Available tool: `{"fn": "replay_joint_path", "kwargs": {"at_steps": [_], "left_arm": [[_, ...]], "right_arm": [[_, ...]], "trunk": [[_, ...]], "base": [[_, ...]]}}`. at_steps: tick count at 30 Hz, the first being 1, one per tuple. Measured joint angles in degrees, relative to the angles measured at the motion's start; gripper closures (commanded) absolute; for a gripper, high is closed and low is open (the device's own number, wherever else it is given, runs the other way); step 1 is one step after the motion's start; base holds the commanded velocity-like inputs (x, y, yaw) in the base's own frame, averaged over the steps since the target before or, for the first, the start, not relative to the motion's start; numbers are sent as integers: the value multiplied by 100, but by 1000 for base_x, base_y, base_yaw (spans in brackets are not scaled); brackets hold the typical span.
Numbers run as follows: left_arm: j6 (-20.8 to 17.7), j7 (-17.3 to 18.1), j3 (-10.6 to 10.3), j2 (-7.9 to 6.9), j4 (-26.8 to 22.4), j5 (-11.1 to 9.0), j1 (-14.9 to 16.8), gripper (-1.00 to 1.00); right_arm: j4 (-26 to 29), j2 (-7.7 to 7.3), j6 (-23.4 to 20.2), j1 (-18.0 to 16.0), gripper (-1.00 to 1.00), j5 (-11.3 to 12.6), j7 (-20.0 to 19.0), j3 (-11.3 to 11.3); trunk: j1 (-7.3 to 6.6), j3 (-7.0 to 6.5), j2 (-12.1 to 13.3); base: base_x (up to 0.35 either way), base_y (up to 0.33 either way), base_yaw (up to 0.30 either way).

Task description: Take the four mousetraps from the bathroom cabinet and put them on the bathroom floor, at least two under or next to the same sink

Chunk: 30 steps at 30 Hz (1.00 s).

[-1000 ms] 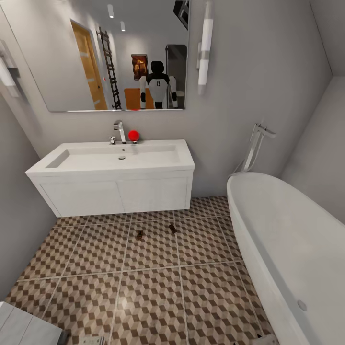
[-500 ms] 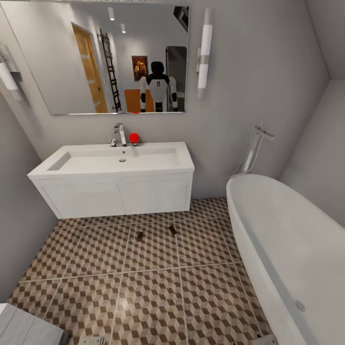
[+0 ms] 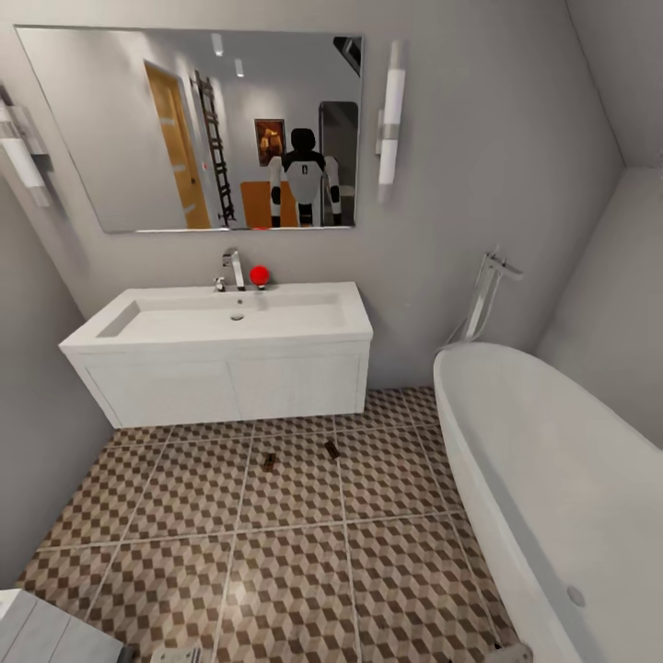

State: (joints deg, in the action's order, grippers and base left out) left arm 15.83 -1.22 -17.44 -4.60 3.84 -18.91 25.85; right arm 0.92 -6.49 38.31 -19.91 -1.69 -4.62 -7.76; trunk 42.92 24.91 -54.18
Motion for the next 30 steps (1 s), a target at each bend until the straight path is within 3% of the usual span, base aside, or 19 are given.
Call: {"fn": "replay_joint_path", "kwargs": {"at_steps": [30], "left_arm": [[0,0,0,0,0,1,-1,-100]], "right_arm": [[0,0,-7,1,-100,0,0,0]], "trunk": [[-660,-810,1205]], "base": [[0,0,0]]}}
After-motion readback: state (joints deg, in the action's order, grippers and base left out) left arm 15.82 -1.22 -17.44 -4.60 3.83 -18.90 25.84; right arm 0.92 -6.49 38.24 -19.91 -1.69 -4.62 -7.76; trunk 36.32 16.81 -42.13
